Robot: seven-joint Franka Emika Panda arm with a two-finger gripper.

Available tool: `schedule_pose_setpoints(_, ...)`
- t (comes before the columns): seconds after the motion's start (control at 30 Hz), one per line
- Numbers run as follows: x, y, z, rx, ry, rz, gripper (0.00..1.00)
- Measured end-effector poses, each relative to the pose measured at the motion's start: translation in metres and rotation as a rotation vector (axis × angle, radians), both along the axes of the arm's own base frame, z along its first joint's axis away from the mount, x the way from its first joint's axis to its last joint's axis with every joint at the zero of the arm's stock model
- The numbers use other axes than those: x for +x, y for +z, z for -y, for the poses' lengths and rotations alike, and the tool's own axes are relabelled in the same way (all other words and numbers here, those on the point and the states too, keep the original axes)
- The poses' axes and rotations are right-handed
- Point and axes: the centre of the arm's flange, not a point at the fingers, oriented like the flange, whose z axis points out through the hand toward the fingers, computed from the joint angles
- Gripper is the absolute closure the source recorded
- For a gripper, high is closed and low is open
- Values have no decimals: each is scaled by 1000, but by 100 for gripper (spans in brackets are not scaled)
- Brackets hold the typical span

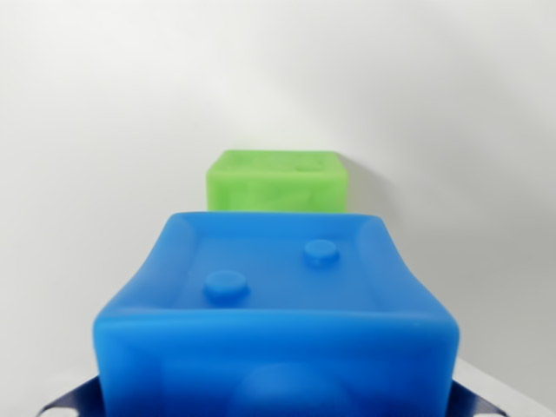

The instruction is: Stack cube

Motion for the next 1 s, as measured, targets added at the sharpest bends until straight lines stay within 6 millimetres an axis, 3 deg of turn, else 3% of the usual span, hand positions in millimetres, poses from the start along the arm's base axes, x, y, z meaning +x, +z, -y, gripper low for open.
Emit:
schedule_pose_setpoints(0.47,-1,-29,0,1,0,-1,100)
schedule_pose_setpoints(1.0,-1,-47,0,1,0,-1,100)
